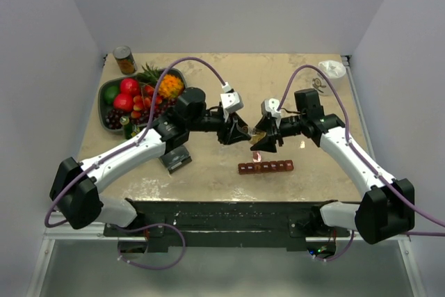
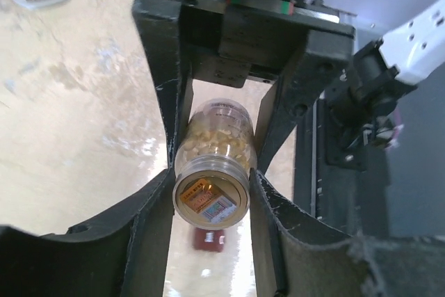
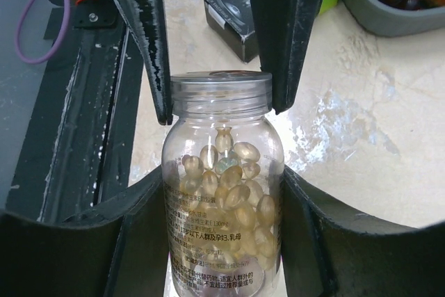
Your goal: Sort the pills into containers
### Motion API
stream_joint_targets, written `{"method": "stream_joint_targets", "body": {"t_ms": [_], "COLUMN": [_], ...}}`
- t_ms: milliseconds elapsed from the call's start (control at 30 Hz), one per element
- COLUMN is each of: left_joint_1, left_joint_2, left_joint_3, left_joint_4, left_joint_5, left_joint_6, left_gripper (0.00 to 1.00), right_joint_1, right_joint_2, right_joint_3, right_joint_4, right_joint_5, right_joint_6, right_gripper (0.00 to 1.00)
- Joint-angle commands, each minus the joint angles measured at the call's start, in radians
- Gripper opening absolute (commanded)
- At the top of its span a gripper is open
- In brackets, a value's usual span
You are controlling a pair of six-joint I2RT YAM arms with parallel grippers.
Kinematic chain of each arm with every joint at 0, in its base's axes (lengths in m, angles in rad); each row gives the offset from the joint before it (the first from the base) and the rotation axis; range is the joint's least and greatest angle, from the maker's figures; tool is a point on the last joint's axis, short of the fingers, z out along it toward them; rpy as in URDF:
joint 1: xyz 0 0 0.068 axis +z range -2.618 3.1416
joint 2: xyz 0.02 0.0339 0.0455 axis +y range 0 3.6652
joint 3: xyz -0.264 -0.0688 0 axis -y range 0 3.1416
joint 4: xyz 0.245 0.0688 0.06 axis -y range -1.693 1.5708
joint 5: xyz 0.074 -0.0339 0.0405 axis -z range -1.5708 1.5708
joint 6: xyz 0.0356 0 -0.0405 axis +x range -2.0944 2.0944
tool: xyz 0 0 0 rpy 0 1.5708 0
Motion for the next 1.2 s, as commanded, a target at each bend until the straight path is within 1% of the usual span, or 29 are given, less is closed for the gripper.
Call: {"method": "stream_joint_targets", "body": {"t_ms": [0,33,100,233,300,467,533,567,600,633,667,733,800,833,900,933,1033,1067,1100,1167], "left_joint_1": [-0.025,-0.025,-0.025,-0.025,-0.025,-0.025,-0.025,-0.025,-0.025,-0.025,-0.023,-0.025,-0.023,-0.023,-0.023,-0.023,-0.023,-0.023,-0.025,-0.023], "left_joint_2": [-0.079,-0.077,-0.063,-0.05,-0.05,-0.046,-0.046,-0.045,-0.045,-0.043,-0.042,-0.04,-0.039,-0.039,-0.04,-0.04,-0.04,-0.04,-0.04,-0.042], "left_joint_3": [-0.073,-0.073,-0.061,-0.047,-0.05,-0.049,-0.049,-0.049,-0.049,-0.046,-0.043,-0.043,-0.043,-0.044,-0.046,-0.046,-0.047,-0.049,-0.05,-0.053], "left_joint_4": [0.048,0.048,0.042,0.022,0.024,0.016,0.008,0.008,0.008,0.008,-0.03,-0.038,-0.045,-0.045,-0.052,-0.055,-0.064,-0.067,-0.067,-0.067], "left_joint_5": [0.071,0.066,0.065,0.071,0.074,0.085,0.088,0.088,0.089,0.088,0.089,0.092,0.097,0.095,0.089,0.08,0.066,0.063,0.062,0.054], "left_joint_6": [0.402,0.432,0.446,0.46,0.459,0.439,0.437,0.434,0.43,0.425,0.422,0.408,0.393,0.388,0.377,0.373,0.364,0.362,0.361,0.356], "left_gripper": [0.1,0.1,0.12,0.2,0.23,0.22,0.2,0.18,0.08,0.02,0.0,0.0,0.0,0.0,0.0,0.0,0.0,0.0,0.0,0.0], "right_joint_1": [-0.008,-0.01,-0.01,-0.01,-0.008,-0.008,-0.008,-0.01,-0.01,-0.008,-0.01,-0.01,-0.008,-0.008,-0.01,-0.01,-0.008,-0.008,-0.01,-0.01], "right_joint_2": [-0.013,-0.013,-0.013,-0.009,-0.009,-0.009,-0.007,-0.007,-0.007,-0.008,-0.009,-0.009,-0.013,-0.013,-0.016,-0.018,-0.022,-0.024,-0.022,-0.022], "right_joint_3": [0.031,0.031,0.031,0.031,0.031,0.031,0.031,0.031,0.031,0.031,0.031,0.03,0.028,0.028,0.025,0.025,0.021,0.021,0.021,0.019], "right_joint_4": [0.011,0.009,0.011,0.011,0.011,0.008,0.011,0.009,0.011,0.011,0.011,0.012,0.011,0.014,0.015,0.012,0.015,0.015,0.015,0.015], "right_joint_5": [-0.028,-0.028,-0.028,-0.03,-0.03,-0.03,-0.028,-0.028,-0.03,-0.028,-0.028,-0.028,-0.028,-0.027,-0.027,-0.027,-0.022,-0.021,-0.021,-0.018], "right_joint_6": [0.043,0.041,0.041,0.041,0.041,0.041,0.041,0.041,0.041,0.041,0.041,0.041,0.041,0.041,0.041,0.041,0.038,0.038,0.038,0.038], "right_gripper": [0.08,0.08,0.08,0.08,0.08,0.08,0.08,0.09,0.1,0.11,0.12,0.17,0.26,0.38,0.5,0.65,0.81,0.92,0.97,0.99]}}
